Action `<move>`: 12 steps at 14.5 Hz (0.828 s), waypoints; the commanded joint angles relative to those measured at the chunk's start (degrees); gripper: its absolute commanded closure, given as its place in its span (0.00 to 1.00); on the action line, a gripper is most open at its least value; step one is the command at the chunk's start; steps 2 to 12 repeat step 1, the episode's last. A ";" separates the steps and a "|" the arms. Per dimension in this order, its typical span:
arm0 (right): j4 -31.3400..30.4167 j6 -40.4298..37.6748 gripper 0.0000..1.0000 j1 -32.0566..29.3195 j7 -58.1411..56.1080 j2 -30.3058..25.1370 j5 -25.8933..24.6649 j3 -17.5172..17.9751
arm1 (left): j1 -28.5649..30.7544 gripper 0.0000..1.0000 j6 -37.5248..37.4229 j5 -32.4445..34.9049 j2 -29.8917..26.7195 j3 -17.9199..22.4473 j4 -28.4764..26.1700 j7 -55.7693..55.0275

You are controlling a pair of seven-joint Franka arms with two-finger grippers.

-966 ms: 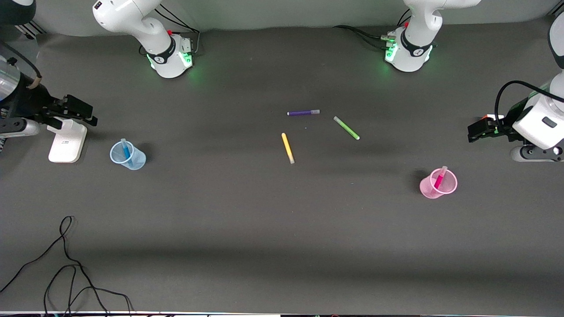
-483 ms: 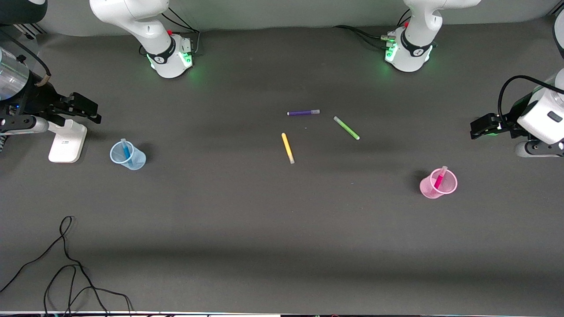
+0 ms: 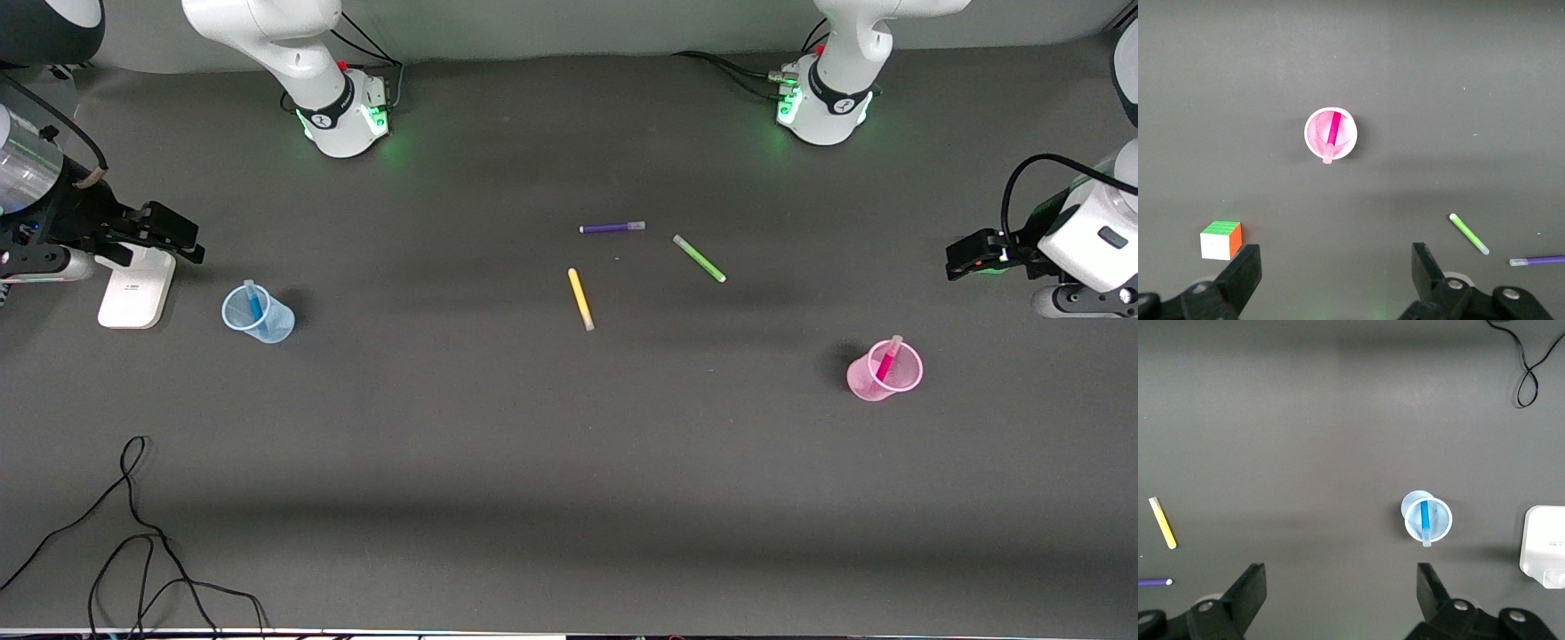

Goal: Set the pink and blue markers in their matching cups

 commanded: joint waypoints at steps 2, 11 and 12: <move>-0.23 0.55 0.00 -0.59 1.43 0.45 1.35 0.67 | -0.84 0.00 -0.35 -0.37 -1.49 1.13 -1.16 1.08; -0.23 0.55 0.00 -0.59 1.43 0.45 1.35 0.67 | -0.84 0.00 -0.35 -0.37 -1.49 1.13 -1.16 1.08; -0.23 0.55 0.00 -0.59 1.43 0.45 1.35 0.67 | -0.84 0.00 -0.35 -0.37 -1.49 1.13 -1.16 1.08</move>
